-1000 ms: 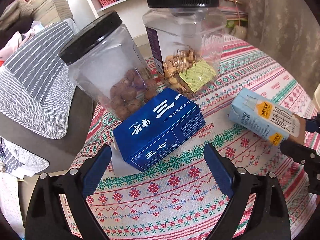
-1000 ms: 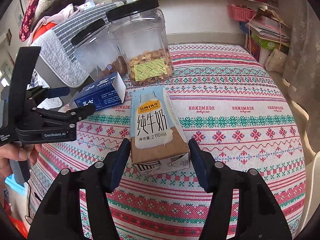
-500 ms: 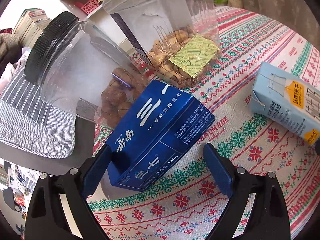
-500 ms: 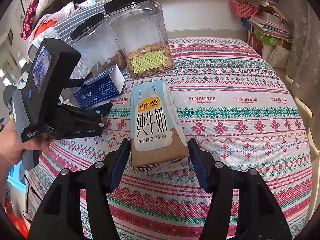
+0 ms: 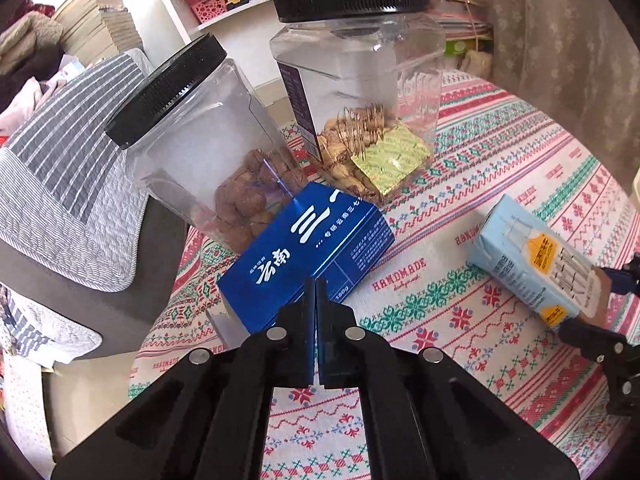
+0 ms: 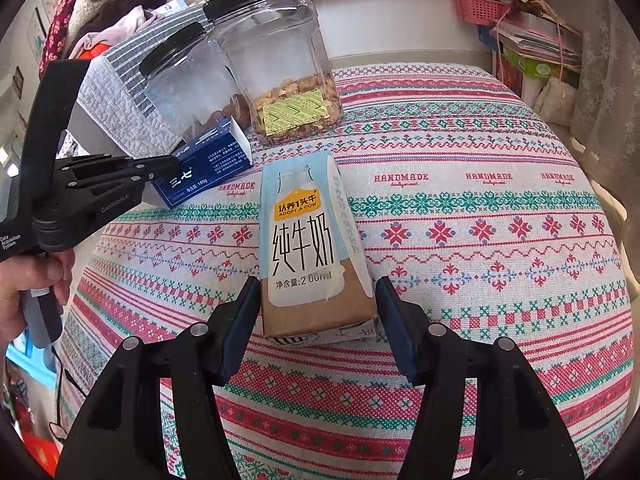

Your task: Collect trash

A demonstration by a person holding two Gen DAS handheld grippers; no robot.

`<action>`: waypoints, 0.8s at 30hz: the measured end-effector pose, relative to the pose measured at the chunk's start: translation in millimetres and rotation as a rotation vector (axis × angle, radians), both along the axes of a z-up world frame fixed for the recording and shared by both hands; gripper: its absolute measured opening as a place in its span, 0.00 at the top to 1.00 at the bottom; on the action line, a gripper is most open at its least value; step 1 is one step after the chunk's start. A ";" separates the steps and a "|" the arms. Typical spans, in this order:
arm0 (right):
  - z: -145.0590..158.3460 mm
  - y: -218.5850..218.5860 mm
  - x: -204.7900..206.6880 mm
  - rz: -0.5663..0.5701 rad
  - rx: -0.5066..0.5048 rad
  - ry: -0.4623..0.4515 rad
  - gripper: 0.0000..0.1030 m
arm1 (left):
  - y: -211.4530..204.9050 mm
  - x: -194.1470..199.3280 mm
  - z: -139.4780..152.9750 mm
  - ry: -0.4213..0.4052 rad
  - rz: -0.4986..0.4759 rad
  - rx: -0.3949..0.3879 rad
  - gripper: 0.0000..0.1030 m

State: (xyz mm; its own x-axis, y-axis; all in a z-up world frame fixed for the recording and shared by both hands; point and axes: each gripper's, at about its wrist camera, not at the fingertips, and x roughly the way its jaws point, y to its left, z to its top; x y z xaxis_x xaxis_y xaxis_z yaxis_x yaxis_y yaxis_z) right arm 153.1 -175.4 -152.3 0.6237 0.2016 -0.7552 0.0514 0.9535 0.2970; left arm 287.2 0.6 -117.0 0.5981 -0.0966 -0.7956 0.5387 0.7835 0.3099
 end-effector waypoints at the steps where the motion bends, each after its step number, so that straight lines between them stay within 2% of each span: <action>1: 2.6 -2.5 -2.8 -0.004 0.000 -0.002 0.45 | 0.8 -0.2 -0.8 0.001 0.013 0.005 0.96; 3: 4.6 -7.1 -9.4 -0.009 -0.010 -0.007 0.45 | 4.2 -7.4 -0.3 0.019 0.042 -0.019 0.84; 5: 3.5 -12.6 -12.0 -0.014 -0.011 -0.004 0.45 | 6.4 -12.9 0.2 -0.019 0.070 -0.023 0.22; 6: 2.1 -15.9 -13.8 -0.019 -0.006 -0.004 0.45 | 5.9 -14.4 -0.1 -0.043 0.074 -0.011 0.17; 8: -0.5 -20.6 -15.3 -0.024 0.006 -0.002 0.45 | 9.4 -11.0 1.4 -0.021 0.085 -0.034 0.17; 12: -0.5 -22.3 -14.4 -0.020 0.002 -0.005 0.45 | 36.3 9.1 9.2 0.094 0.220 -0.242 0.18; 14: -0.4 -22.0 -12.6 -0.017 0.003 -0.011 0.45 | 61.7 19.1 9.8 0.123 0.308 -0.329 0.18; 18: -4.3 -21.7 -9.8 -0.013 0.015 -0.010 0.45 | 114.6 28.3 1.9 0.223 0.475 -0.560 0.18; 20: -6.2 -21.1 -9.9 -0.014 0.019 -0.009 0.45 | 121.6 28.4 -4.3 0.249 0.499 -0.600 0.21; 24: -4.3 -19.2 -10.8 -0.011 0.016 -0.011 0.45 | 104.1 27.9 -15.8 0.288 0.470 -0.591 0.29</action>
State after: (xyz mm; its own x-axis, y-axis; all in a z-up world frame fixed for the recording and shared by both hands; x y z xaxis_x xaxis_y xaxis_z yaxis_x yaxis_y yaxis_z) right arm 142.4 -194.6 -156.6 0.6344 0.2070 -0.7448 0.0582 0.9480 0.3130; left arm 315.1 104.8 -132.9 0.4604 -0.3389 -0.8205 0.1078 0.9388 -0.3273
